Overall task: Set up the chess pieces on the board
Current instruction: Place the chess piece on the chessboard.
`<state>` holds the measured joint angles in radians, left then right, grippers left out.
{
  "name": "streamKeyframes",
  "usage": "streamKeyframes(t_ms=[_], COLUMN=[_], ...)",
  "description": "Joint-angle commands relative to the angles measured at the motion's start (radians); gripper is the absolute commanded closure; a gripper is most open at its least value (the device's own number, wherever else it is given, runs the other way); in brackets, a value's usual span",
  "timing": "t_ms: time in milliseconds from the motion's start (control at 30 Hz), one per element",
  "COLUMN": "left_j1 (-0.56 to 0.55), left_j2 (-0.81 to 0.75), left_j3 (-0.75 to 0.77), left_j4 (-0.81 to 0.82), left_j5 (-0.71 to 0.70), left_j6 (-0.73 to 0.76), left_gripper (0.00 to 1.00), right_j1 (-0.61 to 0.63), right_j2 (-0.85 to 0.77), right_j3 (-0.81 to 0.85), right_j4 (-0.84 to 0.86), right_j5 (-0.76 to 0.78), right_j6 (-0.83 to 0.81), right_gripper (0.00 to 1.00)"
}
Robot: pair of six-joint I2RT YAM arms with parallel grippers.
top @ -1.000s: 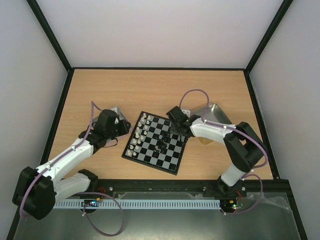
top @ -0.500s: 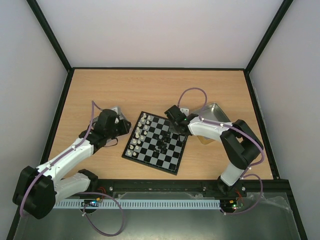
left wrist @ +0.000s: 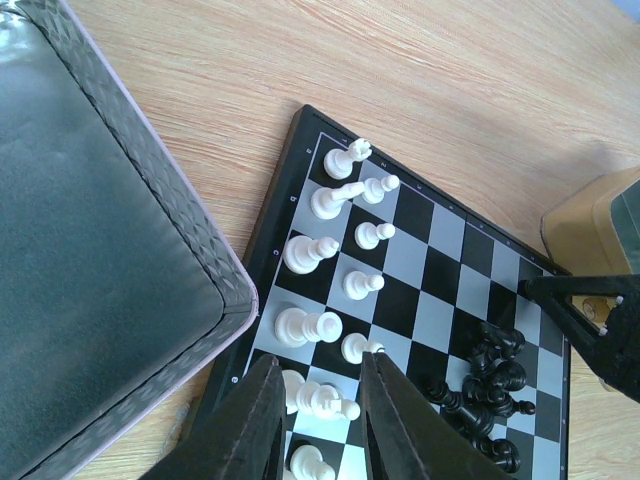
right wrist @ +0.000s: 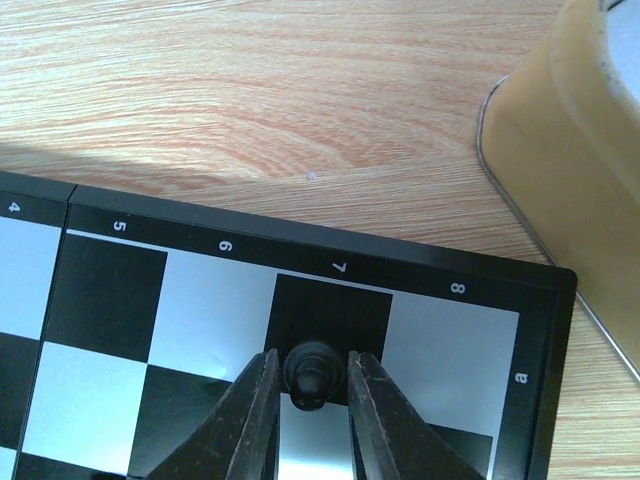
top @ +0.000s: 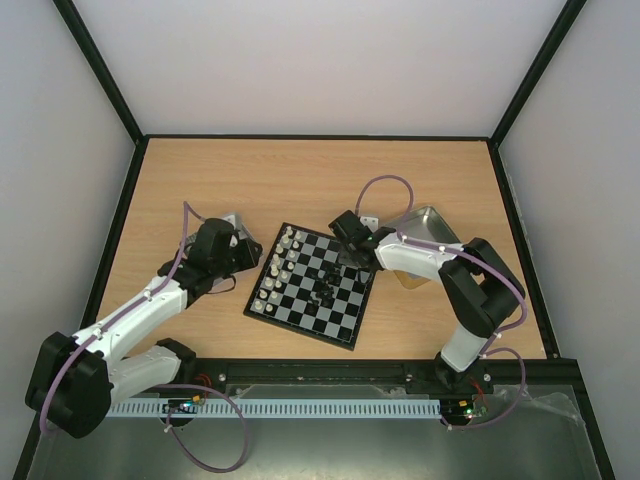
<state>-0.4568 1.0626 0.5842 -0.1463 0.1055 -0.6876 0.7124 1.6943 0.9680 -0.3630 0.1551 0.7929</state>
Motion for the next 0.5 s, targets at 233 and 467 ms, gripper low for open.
streamKeyframes(t_ms=[233, 467], left_j1=[0.004, 0.004], left_j2=[-0.032, -0.034], left_j3=[0.032, 0.034], left_j4=[0.001, 0.024], left_j5=[0.008, 0.017], left_j6=[0.021, 0.019], left_gripper=[0.68, 0.65], right_j1=[-0.001, 0.076], right_j2=[-0.158, -0.184], right_j3=[0.003, 0.023], right_j4=[-0.074, -0.103], right_j5=[-0.083, -0.148], right_j6=[-0.035, -0.091], right_gripper=[0.62, 0.6])
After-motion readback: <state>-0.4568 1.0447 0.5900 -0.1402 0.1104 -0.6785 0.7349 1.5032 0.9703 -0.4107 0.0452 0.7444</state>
